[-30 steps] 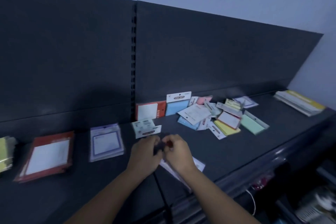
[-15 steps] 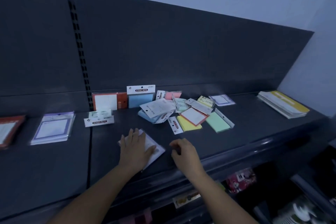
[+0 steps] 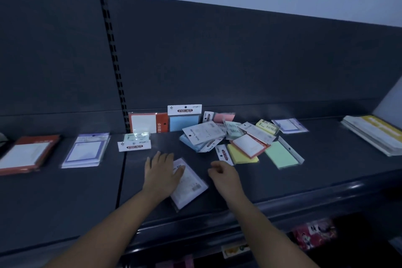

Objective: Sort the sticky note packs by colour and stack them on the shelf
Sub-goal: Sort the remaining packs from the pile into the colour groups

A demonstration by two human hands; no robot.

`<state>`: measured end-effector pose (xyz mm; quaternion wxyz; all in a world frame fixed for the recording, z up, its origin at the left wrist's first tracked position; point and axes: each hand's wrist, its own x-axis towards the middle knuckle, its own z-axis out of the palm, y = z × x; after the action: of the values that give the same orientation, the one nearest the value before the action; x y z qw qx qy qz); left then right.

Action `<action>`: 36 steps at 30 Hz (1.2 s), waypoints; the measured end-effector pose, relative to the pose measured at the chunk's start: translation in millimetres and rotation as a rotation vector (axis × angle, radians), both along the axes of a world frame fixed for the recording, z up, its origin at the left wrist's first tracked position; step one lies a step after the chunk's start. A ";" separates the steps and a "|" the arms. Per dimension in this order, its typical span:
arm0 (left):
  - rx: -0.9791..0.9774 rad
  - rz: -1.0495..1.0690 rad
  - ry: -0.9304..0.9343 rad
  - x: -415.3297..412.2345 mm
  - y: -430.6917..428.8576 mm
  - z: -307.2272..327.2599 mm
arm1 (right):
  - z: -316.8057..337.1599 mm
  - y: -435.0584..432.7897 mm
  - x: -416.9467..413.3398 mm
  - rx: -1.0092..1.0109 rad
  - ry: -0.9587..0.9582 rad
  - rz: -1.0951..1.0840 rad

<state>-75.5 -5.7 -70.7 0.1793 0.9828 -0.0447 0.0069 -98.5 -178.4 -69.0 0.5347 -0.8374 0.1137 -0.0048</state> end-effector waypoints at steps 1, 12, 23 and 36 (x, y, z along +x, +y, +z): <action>-0.006 -0.002 0.003 4.5 1.1 0.5 | -0.1 2.7 5.6 0.055 0.025 -0.027; -0.132 -0.100 0.009 62.7 4.6 -2.3 | 10.6 25.3 72.2 0.510 0.134 -0.261; -0.309 -0.112 -0.116 90.8 10.2 0.9 | 9.8 32.6 100.7 0.273 0.166 -0.079; -0.614 -0.028 -0.163 99.1 -46.2 24.0 | 54.8 -38.9 101.1 -0.247 -0.371 0.081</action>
<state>23.5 -51.9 -46.7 0.4634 0.8782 -0.0682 0.0966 2.7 -217.3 -14.2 0.4396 -0.8851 -0.0218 -0.1512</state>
